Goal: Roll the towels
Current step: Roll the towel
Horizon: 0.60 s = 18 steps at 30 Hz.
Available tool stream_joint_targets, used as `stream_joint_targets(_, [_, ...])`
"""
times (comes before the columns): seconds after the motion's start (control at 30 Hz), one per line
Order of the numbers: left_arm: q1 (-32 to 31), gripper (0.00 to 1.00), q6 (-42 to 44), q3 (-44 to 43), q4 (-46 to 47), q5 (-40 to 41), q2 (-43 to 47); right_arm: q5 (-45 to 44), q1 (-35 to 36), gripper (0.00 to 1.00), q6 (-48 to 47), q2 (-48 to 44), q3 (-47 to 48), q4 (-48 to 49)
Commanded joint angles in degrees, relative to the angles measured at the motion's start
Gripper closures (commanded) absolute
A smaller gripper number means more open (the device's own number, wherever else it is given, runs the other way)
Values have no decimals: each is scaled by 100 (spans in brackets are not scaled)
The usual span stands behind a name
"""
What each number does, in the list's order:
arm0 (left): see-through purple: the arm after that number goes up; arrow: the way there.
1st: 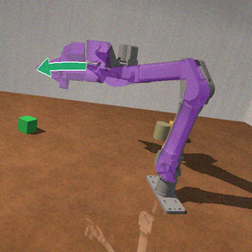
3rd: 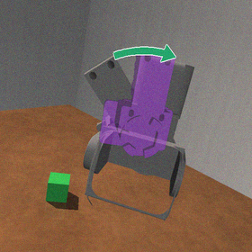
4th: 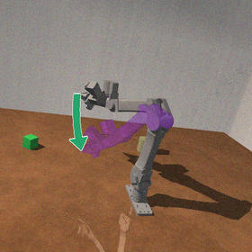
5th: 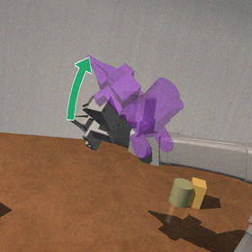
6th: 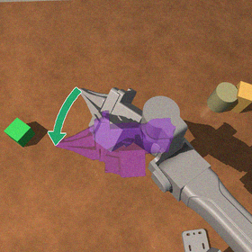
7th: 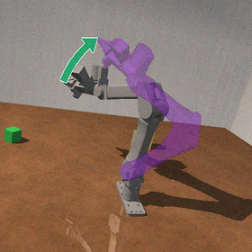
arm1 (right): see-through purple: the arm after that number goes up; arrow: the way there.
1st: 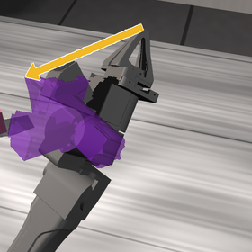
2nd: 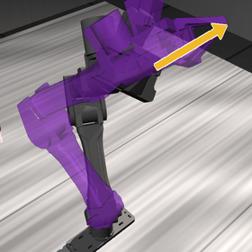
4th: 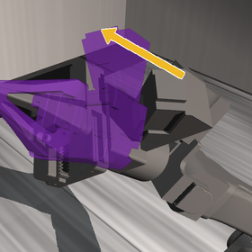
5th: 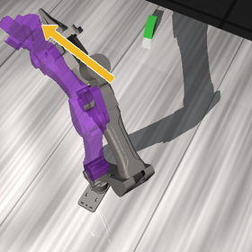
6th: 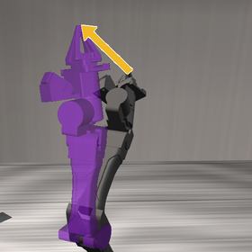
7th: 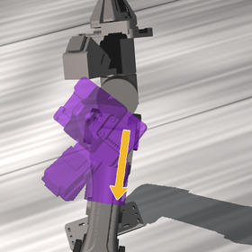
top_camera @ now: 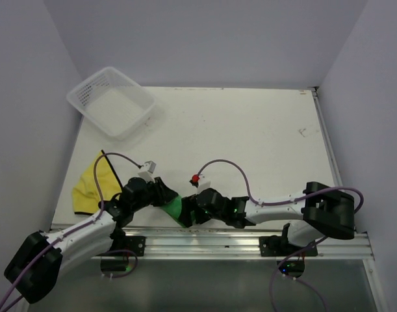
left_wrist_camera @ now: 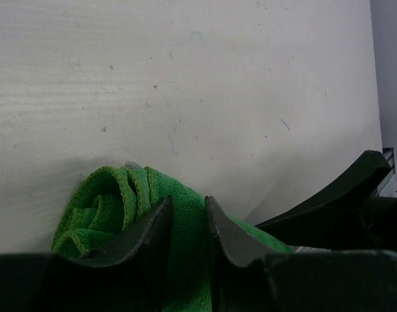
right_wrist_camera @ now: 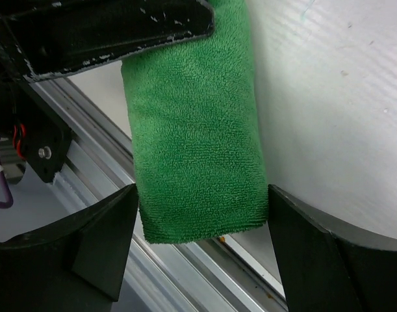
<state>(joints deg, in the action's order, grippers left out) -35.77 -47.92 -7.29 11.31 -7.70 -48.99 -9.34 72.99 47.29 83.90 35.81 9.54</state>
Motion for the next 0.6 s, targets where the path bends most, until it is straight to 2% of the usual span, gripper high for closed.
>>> stream_joint_targets(0.0, [-53, 69, -59, 324, -621, 85, -14, 424, -22, 19, 255, 188, -92, 557])
stream_joint_targets(0.13, [-53, 69, -68, 377, -656, 111, 91, 486, -31, 27, 299, 250, -171, 707])
stream_joint_targets(0.27, [-53, 69, -77, 395, -674, 120, 135, 381, -22, 47, 194, 215, -215, 672])
stream_joint_targets(0.33, [-44, 69, -77, 369, -691, 129, 153, 241, -4, 51, 19, 145, -180, 506])
stream_joint_targets(0.43, [-44, 68, -77, 255, -770, 173, 171, -277, 136, 56, -263, 5, -40, 251])
stream_joint_targets(0.57, [-53, 53, 36, -297, -1112, 339, 92, -1646, 741, 58, -835, -32, 233, -347])
